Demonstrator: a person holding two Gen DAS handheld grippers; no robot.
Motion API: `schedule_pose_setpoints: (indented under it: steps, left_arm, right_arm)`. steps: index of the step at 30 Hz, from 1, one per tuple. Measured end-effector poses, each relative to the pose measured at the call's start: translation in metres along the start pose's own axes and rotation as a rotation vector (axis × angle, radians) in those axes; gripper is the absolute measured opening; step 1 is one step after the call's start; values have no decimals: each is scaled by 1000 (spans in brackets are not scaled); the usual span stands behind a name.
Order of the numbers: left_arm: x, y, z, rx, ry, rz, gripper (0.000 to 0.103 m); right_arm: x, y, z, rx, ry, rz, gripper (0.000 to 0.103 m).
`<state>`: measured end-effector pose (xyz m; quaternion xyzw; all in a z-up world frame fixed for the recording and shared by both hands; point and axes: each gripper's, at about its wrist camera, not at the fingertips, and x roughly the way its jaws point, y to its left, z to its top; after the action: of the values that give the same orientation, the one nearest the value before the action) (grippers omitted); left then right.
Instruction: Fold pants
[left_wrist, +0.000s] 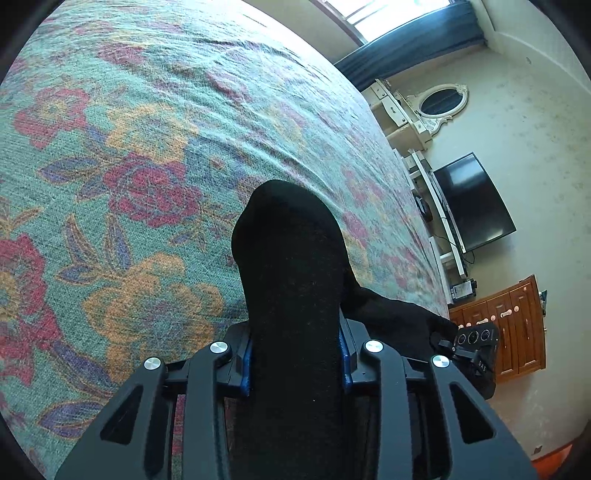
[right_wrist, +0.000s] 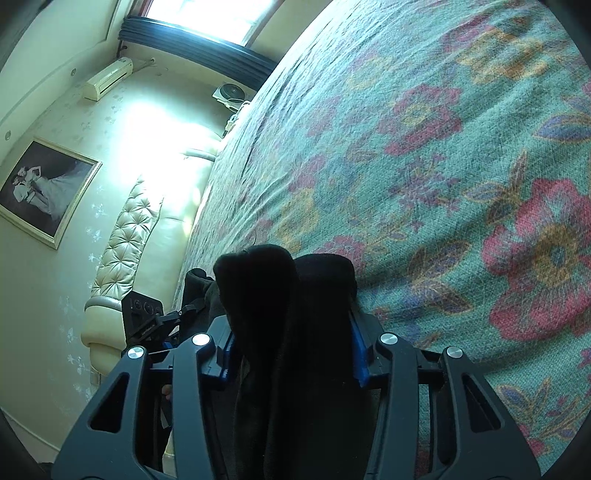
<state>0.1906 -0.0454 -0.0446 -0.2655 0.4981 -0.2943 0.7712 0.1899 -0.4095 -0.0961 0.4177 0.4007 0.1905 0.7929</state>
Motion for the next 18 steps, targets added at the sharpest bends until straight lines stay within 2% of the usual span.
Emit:
schedule_pose_setpoints:
  steps: [5, 18]
  left_arm:
    - [-14, 12, 11, -9, -43, 24, 33]
    - [-50, 78, 67, -104, -101, 85, 33]
  right_arm:
    - [24, 13, 6, -4, 15, 27, 43]
    - [126, 59, 34, -34, 109, 69, 43]
